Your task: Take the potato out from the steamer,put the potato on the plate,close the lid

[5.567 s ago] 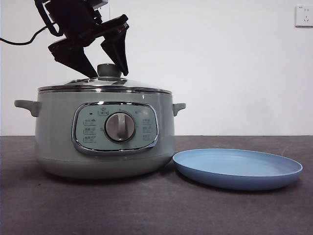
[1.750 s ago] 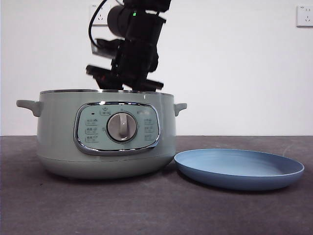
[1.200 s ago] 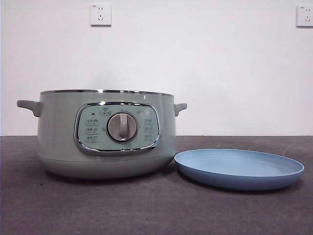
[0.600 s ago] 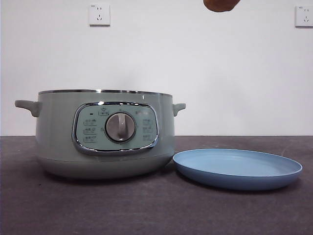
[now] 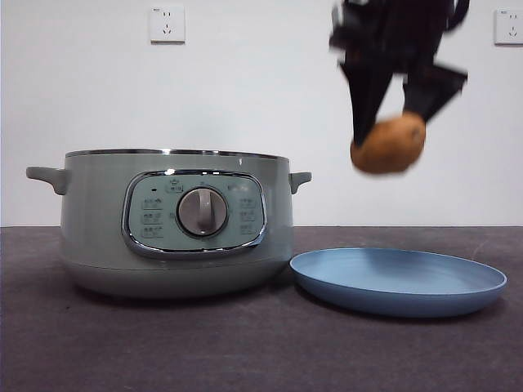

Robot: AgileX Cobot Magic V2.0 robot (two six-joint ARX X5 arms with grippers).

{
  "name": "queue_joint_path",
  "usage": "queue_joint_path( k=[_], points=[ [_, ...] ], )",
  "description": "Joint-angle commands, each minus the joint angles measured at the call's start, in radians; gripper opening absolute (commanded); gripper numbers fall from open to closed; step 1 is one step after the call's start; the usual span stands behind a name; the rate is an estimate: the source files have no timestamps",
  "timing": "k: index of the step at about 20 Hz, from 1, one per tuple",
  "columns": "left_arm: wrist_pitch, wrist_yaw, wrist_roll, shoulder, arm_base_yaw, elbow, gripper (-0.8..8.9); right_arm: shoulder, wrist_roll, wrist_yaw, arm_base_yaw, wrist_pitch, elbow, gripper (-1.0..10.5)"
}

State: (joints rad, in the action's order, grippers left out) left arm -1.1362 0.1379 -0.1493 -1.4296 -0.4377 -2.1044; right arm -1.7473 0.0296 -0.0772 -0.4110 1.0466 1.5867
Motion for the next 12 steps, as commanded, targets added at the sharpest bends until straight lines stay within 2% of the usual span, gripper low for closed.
queue_joint_path(
  k=[1, 7, 12],
  points=[
    [0.043, 0.003, -0.01, 0.01, 0.001, -0.008, -0.08, -0.008, -0.018, -0.001, 0.0, -0.097, -0.125, -0.1],
    [0.043, 0.004, -0.01, 0.01, 0.001, -0.008, -0.08, -0.009, -0.04, 0.001, 0.0, -0.399, -0.422, -0.1],
    [0.043, 0.005, -0.009, 0.01, 0.001, -0.008, -0.08, -0.008, -0.04, 0.005, 0.0, -0.456, -0.472, 0.2]
  ],
)
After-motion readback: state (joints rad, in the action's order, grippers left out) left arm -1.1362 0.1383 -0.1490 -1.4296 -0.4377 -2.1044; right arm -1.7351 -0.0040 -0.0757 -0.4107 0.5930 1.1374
